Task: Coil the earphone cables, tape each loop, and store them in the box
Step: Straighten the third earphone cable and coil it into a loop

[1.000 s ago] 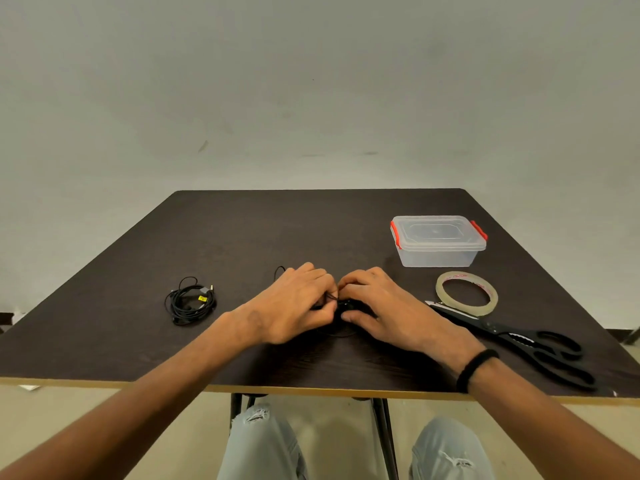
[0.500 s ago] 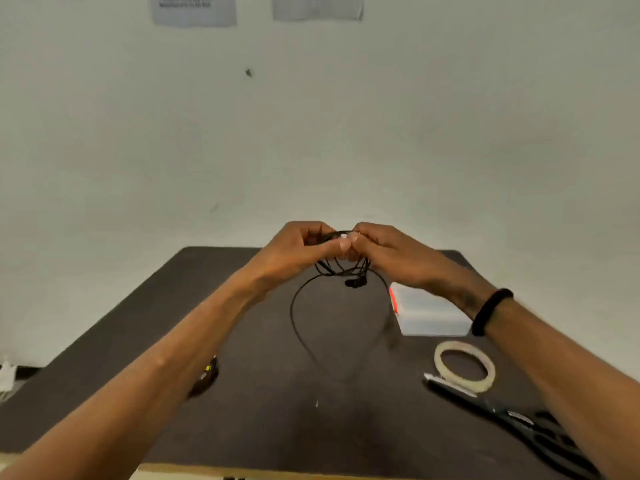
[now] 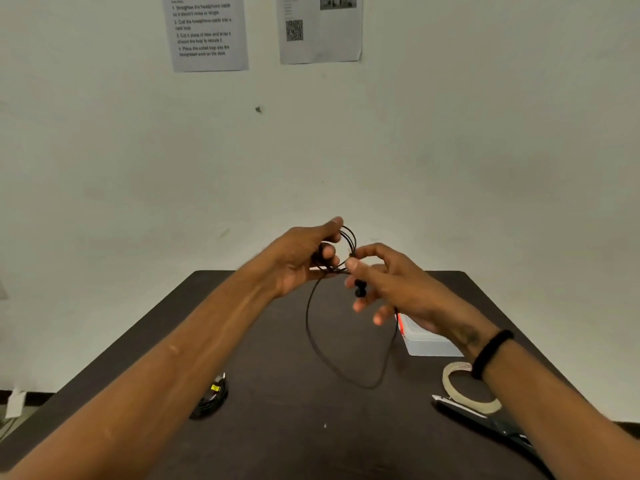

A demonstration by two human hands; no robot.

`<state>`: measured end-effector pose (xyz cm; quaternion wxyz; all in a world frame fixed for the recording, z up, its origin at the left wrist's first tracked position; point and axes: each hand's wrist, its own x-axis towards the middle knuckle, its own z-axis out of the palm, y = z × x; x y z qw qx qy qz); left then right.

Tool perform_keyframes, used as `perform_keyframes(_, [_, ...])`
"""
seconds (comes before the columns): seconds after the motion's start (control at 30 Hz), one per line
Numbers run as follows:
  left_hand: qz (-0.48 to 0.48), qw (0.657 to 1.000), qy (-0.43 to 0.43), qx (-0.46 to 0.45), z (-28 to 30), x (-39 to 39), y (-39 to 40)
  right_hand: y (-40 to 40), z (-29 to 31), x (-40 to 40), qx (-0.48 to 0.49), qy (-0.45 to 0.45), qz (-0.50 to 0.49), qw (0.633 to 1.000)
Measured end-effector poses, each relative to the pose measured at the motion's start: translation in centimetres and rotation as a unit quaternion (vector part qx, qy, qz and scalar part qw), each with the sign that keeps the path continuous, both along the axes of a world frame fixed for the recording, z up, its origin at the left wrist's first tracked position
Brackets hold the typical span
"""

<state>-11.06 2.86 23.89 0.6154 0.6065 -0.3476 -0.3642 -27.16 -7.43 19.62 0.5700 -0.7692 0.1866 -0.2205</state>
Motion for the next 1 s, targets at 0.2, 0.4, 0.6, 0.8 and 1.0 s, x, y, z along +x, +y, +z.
perform_keyframes(0.2, [0.114,0.991,-0.061,0.022,-3.4,3.7,-0.2,-1.4,-3.5,-2.3,-0.112,0.023,-0.047,0.992])
perform_keyframes(0.4, [0.169,0.984,-0.029,0.045,-8.0,6.1,-0.2,-2.4,-5.3,-4.2,-0.054,-0.024,-0.044,0.997])
perform_keyframes(0.6, [0.246,0.958,0.149,0.019,-11.7,9.6,-0.3,-4.2,-7.1,-4.3,0.111,-0.148,-0.221,0.958])
perform_keyframes(0.8, [0.304,0.932,0.196,0.013,-15.6,12.8,1.2,-5.6,-8.8,-4.1,0.166,-0.12,-0.289,0.935])
perform_keyframes(1.0, [0.272,0.949,-0.043,0.153,-16.7,14.1,1.9,-3.9,-9.1,-2.5,0.036,-0.044,-0.212,0.975])
